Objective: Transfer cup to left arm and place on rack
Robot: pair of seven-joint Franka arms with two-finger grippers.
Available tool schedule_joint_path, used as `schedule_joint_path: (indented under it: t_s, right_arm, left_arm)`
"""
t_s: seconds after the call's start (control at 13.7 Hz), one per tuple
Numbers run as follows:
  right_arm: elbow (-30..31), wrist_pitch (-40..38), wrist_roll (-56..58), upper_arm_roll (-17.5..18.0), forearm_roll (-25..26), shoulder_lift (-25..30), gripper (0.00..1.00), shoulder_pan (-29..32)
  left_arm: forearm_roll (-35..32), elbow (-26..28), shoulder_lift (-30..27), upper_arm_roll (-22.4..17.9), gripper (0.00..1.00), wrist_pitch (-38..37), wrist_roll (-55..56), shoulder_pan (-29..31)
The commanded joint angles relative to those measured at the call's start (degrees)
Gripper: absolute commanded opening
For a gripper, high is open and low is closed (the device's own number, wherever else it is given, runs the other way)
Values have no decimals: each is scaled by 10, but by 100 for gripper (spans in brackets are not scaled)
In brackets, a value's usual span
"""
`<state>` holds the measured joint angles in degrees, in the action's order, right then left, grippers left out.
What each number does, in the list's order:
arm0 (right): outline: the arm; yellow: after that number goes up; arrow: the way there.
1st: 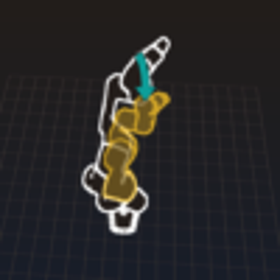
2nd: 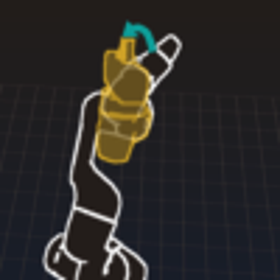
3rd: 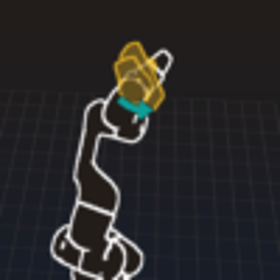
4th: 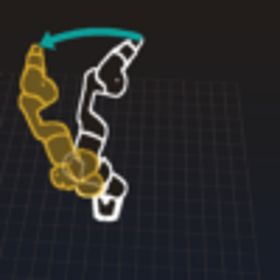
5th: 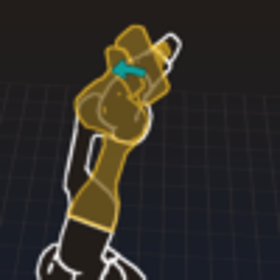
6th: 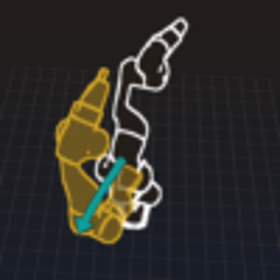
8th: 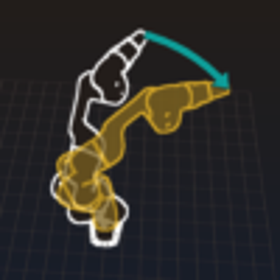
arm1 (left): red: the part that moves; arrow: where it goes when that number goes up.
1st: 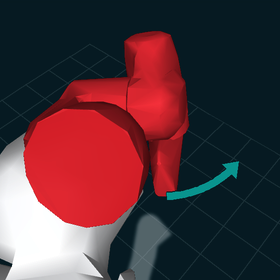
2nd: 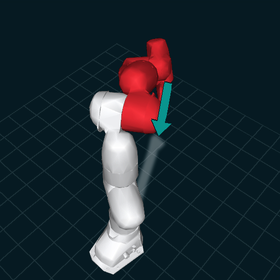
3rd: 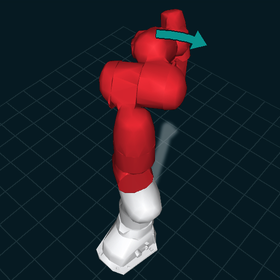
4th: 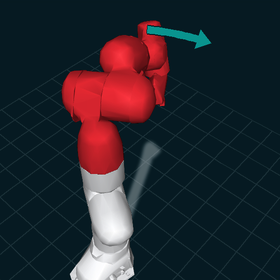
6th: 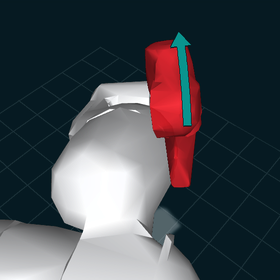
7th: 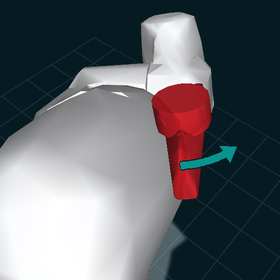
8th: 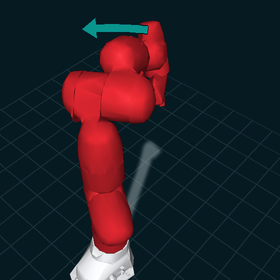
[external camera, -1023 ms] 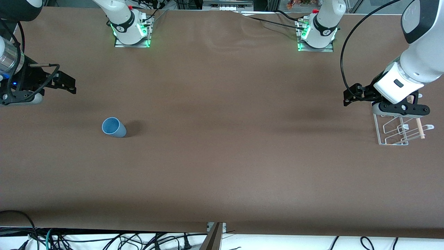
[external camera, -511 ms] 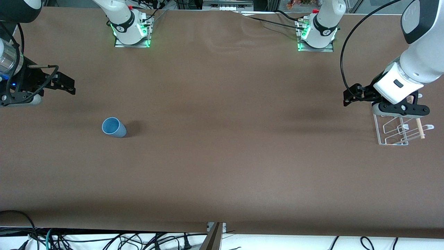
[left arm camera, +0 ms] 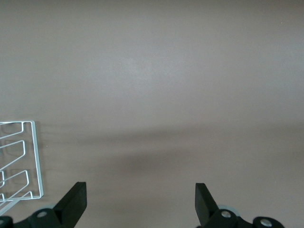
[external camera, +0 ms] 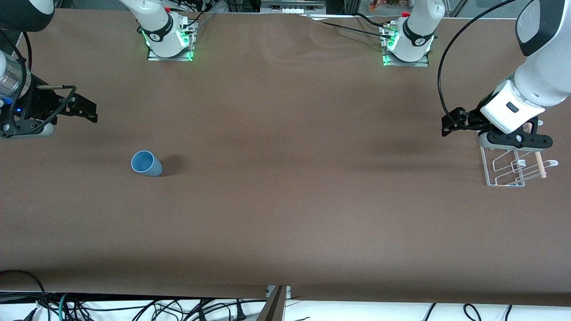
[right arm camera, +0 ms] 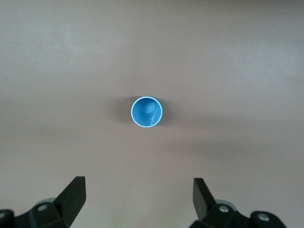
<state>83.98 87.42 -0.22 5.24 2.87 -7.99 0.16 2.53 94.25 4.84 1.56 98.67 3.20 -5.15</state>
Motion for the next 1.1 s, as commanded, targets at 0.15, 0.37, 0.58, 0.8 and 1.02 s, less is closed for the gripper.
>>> schedule_joint_path:
  t_s: [0.15,0.37,0.58,0.8,1.02]
  right_arm:
    - [70,49,-8,6,19,2,100,15]
    - [119,113,-7,4,19,-11,100,27]
    - [179,202,-2,-6,18,-39,100,27]
    - [209,273,1,-19,16,-83,100,27]
    - [247,345,1,-28,16,-105,100,27]
  left_arm:
    - [-11,-16,6,2,100,-10,1,0]
    - [-11,-16,6,1,100,-10,2,0]
    - [-11,-17,6,1,100,-10,1,0]
    - [-11,-17,6,2,100,-10,2,0]
    - [-11,-16,6,1,100,-10,1,0]
